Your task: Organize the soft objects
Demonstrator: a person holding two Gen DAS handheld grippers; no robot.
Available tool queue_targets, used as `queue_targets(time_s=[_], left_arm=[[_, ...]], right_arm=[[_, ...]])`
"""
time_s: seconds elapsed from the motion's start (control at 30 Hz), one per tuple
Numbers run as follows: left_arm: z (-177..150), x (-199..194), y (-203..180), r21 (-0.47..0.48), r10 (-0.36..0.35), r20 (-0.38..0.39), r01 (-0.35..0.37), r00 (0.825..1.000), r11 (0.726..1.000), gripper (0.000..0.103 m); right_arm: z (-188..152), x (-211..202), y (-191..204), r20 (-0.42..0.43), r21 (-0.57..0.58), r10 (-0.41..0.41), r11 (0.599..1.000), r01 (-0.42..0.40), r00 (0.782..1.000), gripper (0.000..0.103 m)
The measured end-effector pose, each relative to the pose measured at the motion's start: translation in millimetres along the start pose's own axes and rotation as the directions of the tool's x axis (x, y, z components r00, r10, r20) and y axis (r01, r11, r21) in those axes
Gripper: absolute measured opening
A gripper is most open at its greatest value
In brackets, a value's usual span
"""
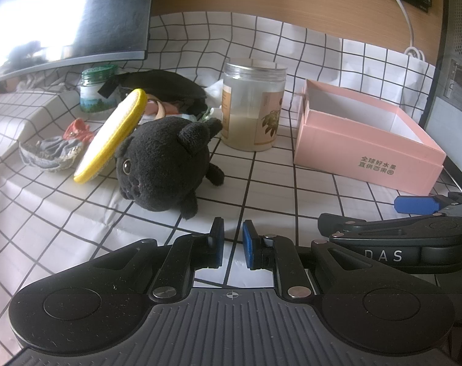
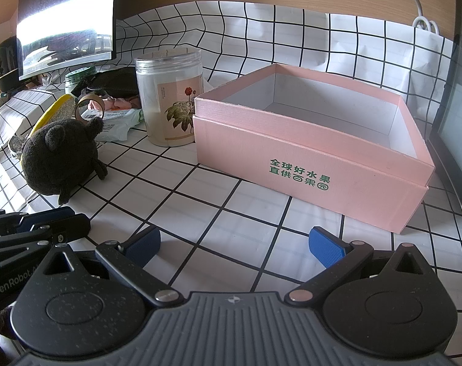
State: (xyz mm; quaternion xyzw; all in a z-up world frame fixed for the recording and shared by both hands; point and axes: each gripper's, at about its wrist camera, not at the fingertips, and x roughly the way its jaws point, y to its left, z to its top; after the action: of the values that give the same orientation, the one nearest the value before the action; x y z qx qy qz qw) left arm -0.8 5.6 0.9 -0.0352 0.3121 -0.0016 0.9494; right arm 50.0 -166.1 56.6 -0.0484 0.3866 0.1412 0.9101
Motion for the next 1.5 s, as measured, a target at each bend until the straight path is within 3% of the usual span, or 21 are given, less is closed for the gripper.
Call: queue_targets(time_s=[0.9,1.1,1.2,1.33,1.4,1.5], left_arm=[[-0.6,1.0,-2.4,0.002,0.001,0.0,-0.001,1.0,1.0,0.016],[0.8,-2.7,4.9,0.012,-0.032,-0.015,0.032,0.999,0.999,0.017],[10.7,-14.0,22.3,-0.009,-0.063,-0.007,0.063,0.998,0.998,0.017],[41.9,-43.9,65.6,-0.027,-0.071,0.102,0.074,0.992,0.997,0.017],[60.5,-52.8,94.6,-0.045,-0.044,0.133,0.05,0.99,0.998,0.017],[90.4,-42.1,141.7,-0.046,0.013,0.091,-0.009,0.996,0.999,0.017]], right_arm=[[-1.0,0.0,0.2,-0.003,-0.001,0.004,1.0,-0.004,1.0,0.103],[14.8,5.2,0.9,-0.157,-0.019,0.022,1.0,-0.025,0.987,0.103],[18.6,6.6,0.1,-0.185,-0.022,0.025,0.999,-0.029,0.982,0.103],[14.6,2.3,2.8,-0.18,-0.005,0.0,1.0,-0.001,0.984,0.103],[13.2,-0.1,4.7,-0.19,0.007,-0.012,1.0,0.014,0.982,0.103],[12.8,-2.7,8.5,-0.201,0.005,-0.013,1.0,0.014,0.979,0.103]])
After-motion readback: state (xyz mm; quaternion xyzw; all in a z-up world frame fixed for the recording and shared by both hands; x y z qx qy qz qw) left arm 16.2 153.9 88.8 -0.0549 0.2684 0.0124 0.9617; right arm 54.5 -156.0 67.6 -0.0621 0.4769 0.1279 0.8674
